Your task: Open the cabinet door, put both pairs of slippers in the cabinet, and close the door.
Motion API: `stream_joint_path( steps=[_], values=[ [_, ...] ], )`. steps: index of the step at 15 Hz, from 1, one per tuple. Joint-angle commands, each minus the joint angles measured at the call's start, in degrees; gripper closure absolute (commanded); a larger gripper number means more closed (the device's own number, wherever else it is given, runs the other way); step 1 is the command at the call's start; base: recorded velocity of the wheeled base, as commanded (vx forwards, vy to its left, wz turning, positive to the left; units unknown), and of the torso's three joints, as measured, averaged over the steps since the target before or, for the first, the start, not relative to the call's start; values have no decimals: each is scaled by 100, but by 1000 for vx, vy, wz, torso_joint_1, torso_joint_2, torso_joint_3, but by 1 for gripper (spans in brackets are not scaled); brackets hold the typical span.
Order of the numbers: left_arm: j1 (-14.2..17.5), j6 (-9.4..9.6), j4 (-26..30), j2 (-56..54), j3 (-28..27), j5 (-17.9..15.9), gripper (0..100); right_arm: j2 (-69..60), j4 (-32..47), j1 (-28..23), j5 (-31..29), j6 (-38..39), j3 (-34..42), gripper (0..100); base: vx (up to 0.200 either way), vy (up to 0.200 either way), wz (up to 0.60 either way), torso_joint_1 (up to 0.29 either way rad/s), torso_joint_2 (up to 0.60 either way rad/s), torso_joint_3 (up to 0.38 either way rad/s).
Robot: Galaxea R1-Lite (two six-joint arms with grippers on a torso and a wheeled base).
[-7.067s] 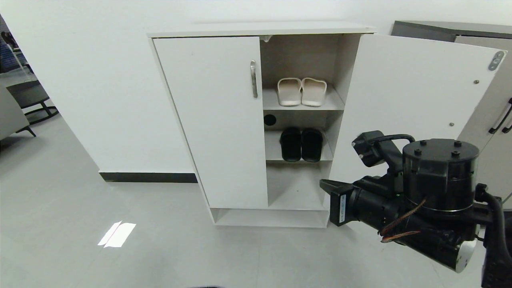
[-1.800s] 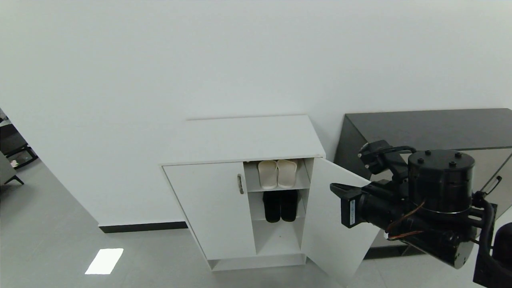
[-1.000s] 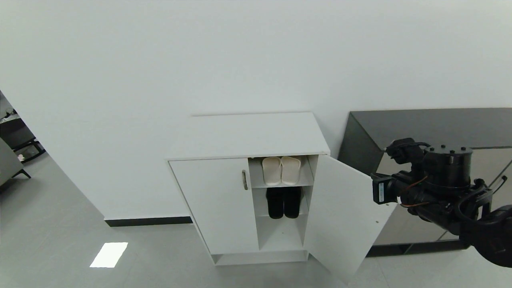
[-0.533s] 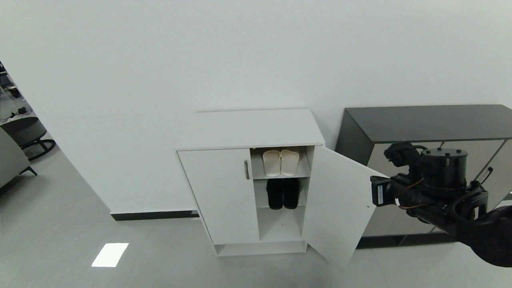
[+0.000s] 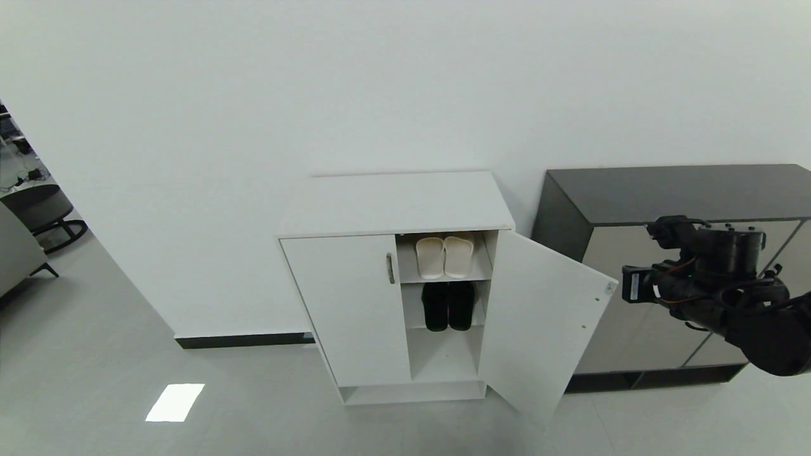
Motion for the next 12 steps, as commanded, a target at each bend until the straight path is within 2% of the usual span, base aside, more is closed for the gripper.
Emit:
stream_joint_path(
  steps=[1,5,12],
  values=[
    [0,-1,-1,7,0,1,100,341,-7,-262,16,-1,-221,100,0,0,0,0,0,0],
    [0,7,-1,7,0,1,100,816,-15,-526,51,25,-625,100,0,0,0,0,0,0],
    [0,7,-1,7,0,1,100,1519,-24,-570,43,25,-1355,100,0,0,0,0,0,0]
  ],
)
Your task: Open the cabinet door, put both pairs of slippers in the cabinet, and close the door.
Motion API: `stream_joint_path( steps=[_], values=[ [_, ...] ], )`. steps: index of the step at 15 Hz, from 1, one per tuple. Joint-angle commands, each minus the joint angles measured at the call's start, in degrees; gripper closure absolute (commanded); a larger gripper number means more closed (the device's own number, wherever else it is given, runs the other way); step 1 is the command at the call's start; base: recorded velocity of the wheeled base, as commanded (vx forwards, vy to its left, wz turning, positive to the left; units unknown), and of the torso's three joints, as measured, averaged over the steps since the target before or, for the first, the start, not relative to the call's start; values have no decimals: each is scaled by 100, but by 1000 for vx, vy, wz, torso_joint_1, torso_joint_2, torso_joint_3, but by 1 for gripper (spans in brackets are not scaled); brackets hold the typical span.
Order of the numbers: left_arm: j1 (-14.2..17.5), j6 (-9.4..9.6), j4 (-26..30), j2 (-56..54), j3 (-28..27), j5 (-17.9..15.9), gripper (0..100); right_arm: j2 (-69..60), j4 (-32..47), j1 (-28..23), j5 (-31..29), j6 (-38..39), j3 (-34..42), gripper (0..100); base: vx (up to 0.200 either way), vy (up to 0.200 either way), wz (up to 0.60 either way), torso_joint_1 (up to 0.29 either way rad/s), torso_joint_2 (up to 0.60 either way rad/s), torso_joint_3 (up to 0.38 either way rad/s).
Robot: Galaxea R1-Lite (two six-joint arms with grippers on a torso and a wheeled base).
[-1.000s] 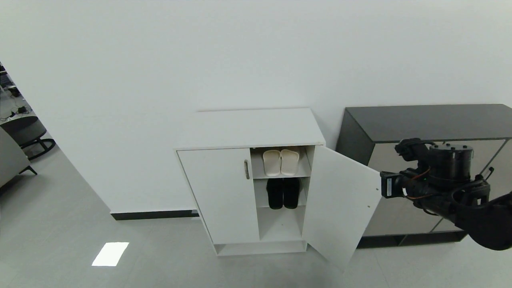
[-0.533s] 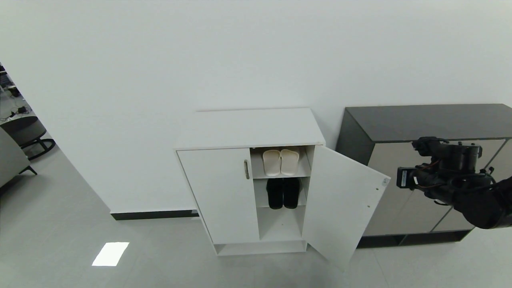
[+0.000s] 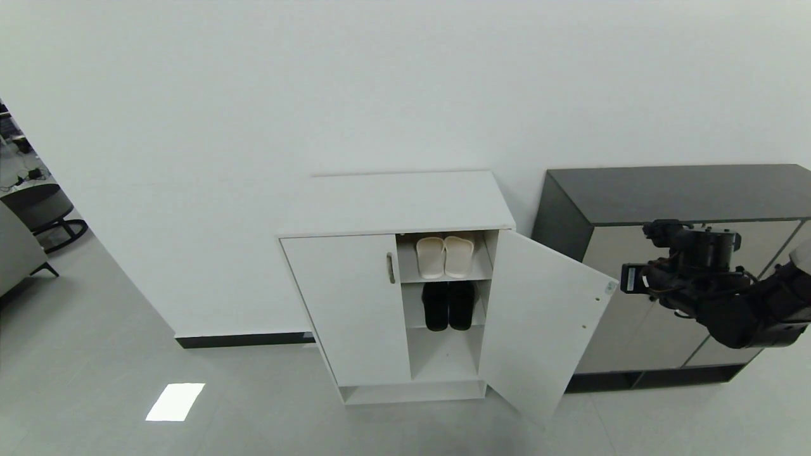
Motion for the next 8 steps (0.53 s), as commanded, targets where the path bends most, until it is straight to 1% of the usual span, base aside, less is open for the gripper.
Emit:
stream_joint_path(
  steps=[1,5,8],
  values=[
    [0,-1,-1,7,0,1,100,320,9,-2,-4,-13,-203,100,0,0,0,0,0,0],
    [0,-1,-1,7,0,1,100,619,9,16,-13,-31,-458,100,0,0,0,0,0,0],
    [-9,-1,-1,7,0,1,100,566,18,165,-13,-31,-326,100,0,0,0,0,0,0]
  ],
)
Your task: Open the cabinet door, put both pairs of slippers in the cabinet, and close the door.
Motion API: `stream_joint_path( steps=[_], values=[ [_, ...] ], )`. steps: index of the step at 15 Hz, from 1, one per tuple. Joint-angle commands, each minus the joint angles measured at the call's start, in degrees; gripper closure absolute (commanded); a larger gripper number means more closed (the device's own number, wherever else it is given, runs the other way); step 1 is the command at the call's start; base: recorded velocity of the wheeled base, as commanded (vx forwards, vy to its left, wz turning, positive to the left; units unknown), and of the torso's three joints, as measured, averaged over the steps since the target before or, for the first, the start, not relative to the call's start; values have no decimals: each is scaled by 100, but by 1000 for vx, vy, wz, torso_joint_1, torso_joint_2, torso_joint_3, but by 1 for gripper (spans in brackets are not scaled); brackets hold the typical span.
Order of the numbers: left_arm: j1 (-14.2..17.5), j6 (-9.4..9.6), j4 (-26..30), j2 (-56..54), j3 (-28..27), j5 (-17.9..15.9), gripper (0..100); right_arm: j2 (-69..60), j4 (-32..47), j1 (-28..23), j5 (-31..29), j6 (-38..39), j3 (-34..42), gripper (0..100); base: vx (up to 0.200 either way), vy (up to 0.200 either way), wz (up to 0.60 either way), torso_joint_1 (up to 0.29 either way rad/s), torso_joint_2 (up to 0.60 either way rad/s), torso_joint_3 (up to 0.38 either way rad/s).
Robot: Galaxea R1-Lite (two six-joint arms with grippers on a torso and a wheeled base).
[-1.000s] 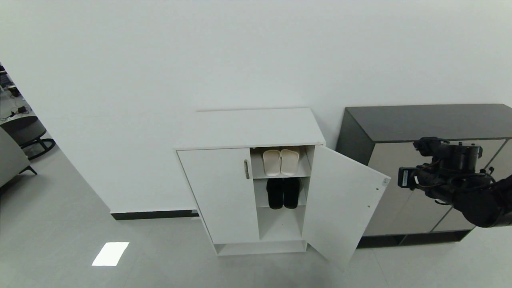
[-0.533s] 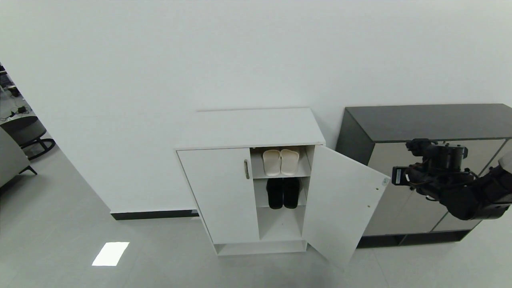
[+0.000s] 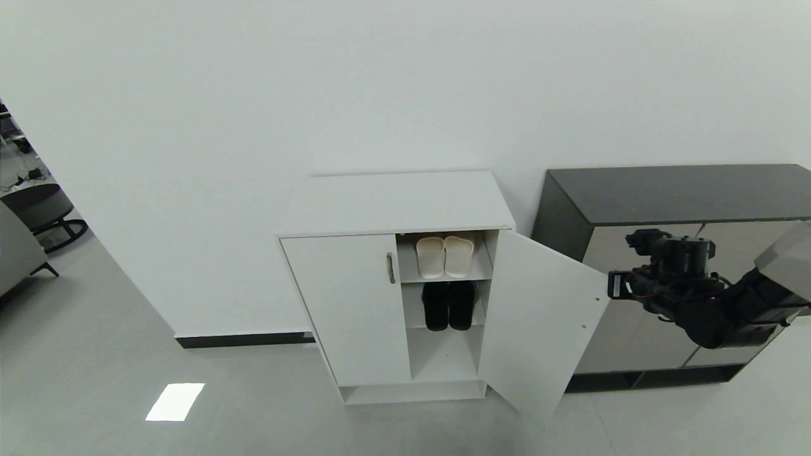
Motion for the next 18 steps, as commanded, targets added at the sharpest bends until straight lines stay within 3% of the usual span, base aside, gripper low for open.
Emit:
stream_joint_path(
  steps=[1,8,13,18],
  values=[
    [2,-4,-1,7,0,-2,100,-75,0,137,3,1,191,100,0,0,0,0,0,0],
    [2,-4,-1,7,0,-2,100,-1086,-88,1253,-5,19,1307,100,0,0,0,0,0,0],
    [2,-4,-1,7,0,-2,100,-646,-88,1192,-5,27,1114,100,0,0,0,0,0,0],
    [-6,-4,-1,7,0,7,100,-57,106,1983,-23,63,472,100,0,0,0,0,0,0]
  ],
)
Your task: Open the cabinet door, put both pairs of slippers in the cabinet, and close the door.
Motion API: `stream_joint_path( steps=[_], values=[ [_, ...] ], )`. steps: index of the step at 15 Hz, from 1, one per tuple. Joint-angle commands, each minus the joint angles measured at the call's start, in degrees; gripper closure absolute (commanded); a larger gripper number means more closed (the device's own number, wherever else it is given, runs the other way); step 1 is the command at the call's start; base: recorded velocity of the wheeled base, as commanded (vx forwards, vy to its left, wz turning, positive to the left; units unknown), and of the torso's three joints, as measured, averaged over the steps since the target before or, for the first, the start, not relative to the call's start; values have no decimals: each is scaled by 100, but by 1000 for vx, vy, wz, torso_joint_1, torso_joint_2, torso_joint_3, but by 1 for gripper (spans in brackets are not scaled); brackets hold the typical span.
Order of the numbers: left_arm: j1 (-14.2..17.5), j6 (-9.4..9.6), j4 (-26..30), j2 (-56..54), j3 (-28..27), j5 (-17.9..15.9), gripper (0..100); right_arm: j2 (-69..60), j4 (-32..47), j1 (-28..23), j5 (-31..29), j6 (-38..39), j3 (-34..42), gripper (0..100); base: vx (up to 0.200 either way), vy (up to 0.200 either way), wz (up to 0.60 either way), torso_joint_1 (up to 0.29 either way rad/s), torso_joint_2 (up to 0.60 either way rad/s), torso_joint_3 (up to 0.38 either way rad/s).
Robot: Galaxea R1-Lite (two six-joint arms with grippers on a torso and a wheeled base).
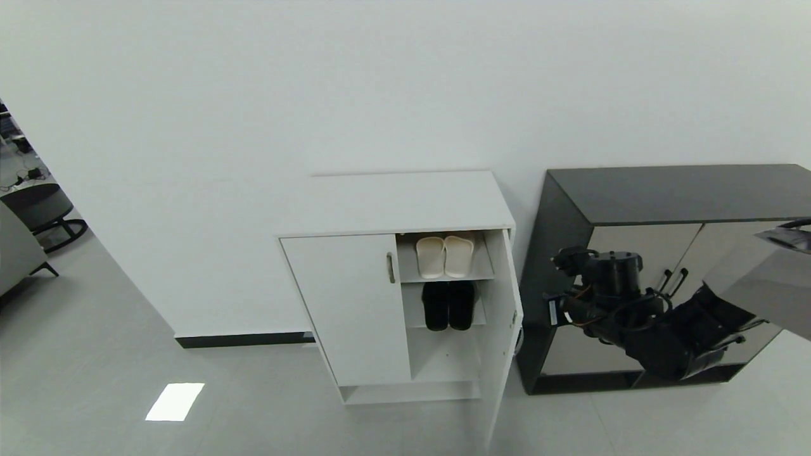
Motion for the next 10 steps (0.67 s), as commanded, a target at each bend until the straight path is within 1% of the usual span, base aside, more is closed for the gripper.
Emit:
stream_joint_path(
  steps=[1,3,5,8,10],
  values=[
    [5,-10,-1,7,0,7,100,351,355,455,-8,80,-447,100,0,0,0,0,0,0],
    [5,-10,-1,7,0,7,100,439,812,824,-8,317,-966,100,0,0,0,0,0,0],
    [5,-19,-1,7,0,7,100,545,918,1088,-140,396,-1265,100,0,0,0,0,0,0],
    [5,-19,-1,7,0,7,100,422,900,1211,-193,888,-1344,100,0,0,0,0,0,0],
    [5,-19,-1,7,0,7,100,193,874,1184,-193,1134,-1177,100,0,0,0,0,0,0]
  ],
)
